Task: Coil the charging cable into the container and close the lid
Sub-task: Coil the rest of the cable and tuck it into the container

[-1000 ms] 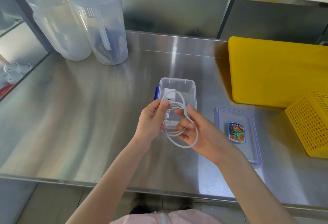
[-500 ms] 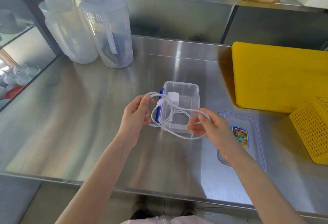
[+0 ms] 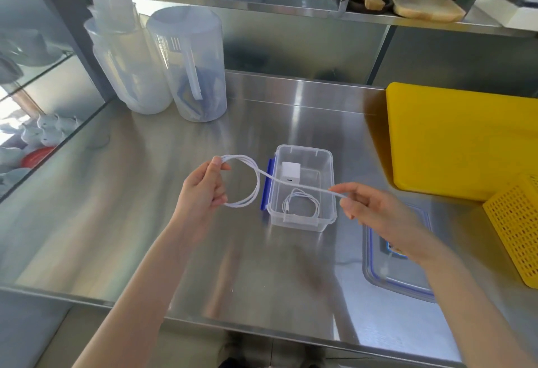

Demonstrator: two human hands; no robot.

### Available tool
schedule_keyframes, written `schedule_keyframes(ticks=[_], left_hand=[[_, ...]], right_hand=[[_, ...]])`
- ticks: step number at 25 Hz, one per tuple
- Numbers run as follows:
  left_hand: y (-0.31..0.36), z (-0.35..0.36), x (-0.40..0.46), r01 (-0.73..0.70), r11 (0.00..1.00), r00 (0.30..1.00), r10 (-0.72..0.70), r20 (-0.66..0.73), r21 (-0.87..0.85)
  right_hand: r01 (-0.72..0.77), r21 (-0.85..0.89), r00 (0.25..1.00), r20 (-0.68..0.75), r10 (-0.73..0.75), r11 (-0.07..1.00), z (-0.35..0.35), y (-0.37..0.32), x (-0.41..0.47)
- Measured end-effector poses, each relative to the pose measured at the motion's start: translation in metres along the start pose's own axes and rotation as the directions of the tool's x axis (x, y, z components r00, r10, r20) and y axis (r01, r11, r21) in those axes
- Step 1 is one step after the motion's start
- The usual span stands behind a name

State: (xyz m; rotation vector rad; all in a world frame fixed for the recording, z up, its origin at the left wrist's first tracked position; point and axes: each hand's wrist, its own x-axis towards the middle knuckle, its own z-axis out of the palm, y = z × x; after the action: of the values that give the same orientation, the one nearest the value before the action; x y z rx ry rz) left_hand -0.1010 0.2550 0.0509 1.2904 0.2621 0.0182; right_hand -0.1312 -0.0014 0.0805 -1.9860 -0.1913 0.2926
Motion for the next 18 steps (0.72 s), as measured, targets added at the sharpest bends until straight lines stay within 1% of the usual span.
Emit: schedule_keyframes(ticks=[2,3,5,7,8,9,11,14,16,18], left_hand=[[0.0,0.003,0.0,0.071,0.985,0.997,-0.067,0.033,-0.159],[-0.001,0.006,-0.001,0.118,0.962,0.992,-0.105,0.065,-0.245],[-0.004,0.015,-0.003,0.209,0.902,0.976,-0.168,0.141,-0.378],[-0.007,0.024,-0.007,0.268,0.86,0.96,-0.202,0.192,-0.435],[-0.008,0.029,-0.009,0.282,0.848,0.956,-0.209,0.206,-0.448],[-0.009,0.033,-0.012,0.291,0.838,0.953,-0.212,0.217,-0.461],[-0.01,0.041,-0.016,0.293,0.824,0.953,-0.208,0.221,-0.485],[-0.012,0.049,-0.02,0.244,0.848,0.967,-0.178,0.18,-0.471],[-0.018,0.055,-0.026,0.183,0.89,0.981,-0.136,0.14,-0.417],[-0.027,0.061,-0.031,0.111,0.94,0.993,-0.09,0.077,-0.322]], right_hand=[[0.037,-0.079,0.997,0.063,-0.032,0.996,0.007,-0.003,0.0],[0.043,-0.087,0.996,0.076,-0.036,0.995,0.012,-0.004,0.001],[0.067,-0.151,0.996,0.062,-0.058,0.986,0.021,-0.005,0.004],[0.084,-0.293,0.996,0.043,-0.074,0.953,0.029,-0.002,0.007],[0.076,-0.335,0.997,0.028,-0.07,0.939,0.033,0.0,0.008],[0.064,-0.336,0.998,-0.006,-0.07,0.94,0.038,0.001,0.009],[0.051,-0.233,0.99,-0.113,-0.079,0.971,0.046,0.002,0.011],[0.02,0.029,0.958,-0.288,-0.011,0.999,0.055,0.004,0.014],[0.031,0.279,0.939,-0.337,0.068,0.96,0.057,0.0,0.016],[0.032,0.513,0.947,-0.291,0.139,0.858,0.056,-0.005,0.017]])
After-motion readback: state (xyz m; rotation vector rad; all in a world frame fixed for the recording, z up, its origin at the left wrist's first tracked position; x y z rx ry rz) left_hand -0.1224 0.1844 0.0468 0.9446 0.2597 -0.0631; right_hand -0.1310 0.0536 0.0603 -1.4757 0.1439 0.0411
